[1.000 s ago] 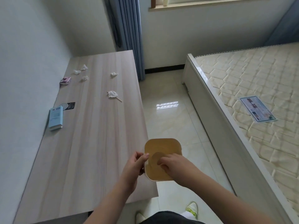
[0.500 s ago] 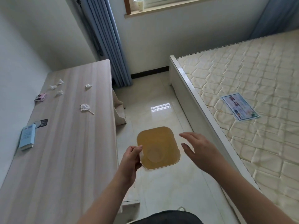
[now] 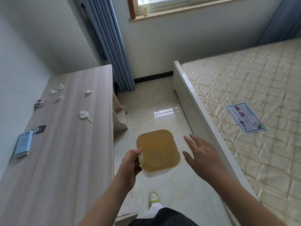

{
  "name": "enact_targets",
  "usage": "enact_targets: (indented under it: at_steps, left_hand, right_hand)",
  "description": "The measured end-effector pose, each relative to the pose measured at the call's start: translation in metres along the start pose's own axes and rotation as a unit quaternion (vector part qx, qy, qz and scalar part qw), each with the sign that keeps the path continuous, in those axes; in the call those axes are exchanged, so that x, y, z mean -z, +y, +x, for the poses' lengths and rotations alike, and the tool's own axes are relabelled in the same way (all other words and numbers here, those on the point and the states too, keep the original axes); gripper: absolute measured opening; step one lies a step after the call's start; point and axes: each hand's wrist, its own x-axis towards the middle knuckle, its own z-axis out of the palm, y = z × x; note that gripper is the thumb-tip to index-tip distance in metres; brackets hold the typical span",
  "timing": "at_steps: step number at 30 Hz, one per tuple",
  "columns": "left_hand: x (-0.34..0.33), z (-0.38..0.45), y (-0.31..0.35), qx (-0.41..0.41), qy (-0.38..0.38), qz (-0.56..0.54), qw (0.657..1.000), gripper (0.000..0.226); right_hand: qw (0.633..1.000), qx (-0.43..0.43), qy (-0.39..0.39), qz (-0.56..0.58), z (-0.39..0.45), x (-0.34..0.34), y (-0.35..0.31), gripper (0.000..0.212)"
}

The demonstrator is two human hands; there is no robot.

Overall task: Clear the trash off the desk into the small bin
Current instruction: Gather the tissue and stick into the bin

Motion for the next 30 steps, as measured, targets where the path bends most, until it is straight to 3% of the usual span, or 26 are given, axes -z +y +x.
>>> enact_targets:
  at_steps: [8, 16, 20, 27, 30]
  left_hand:
    - [0.02, 0.064, 0.018, 0.007, 0.004, -0.047, 0.999, 0.085]
    - [0.069, 0.117, 0.081, -0.019, 0.031, -0.07, 0.997, 0.061]
    - [0.087, 0.135, 0.106, -0.026, 0.048, -0.079, 0.995, 0.073]
    - [0.102, 0.161, 0.138, -0.044, 0.089, -0.113, 0.989, 0.059]
    - [0.103, 0.177, 0.148, -0.046, 0.112, -0.127, 0.984, 0.073]
  right_hand:
    - [0.998, 0.006, -0.017, -0.061, 0.075, -0.003, -0.023, 0.066]
    - [0.996, 0.056, -0.013, -0.074, 0.174, 0.001, -0.069, 0.074]
    - [0.994, 0.079, -0.009, -0.081, 0.212, 0.0, -0.091, 0.068]
    - [0.985, 0.155, -0.018, -0.067, 0.279, -0.008, -0.11, 0.056]
    - [0.983, 0.178, -0.019, -0.052, 0.314, -0.012, -0.114, 0.055]
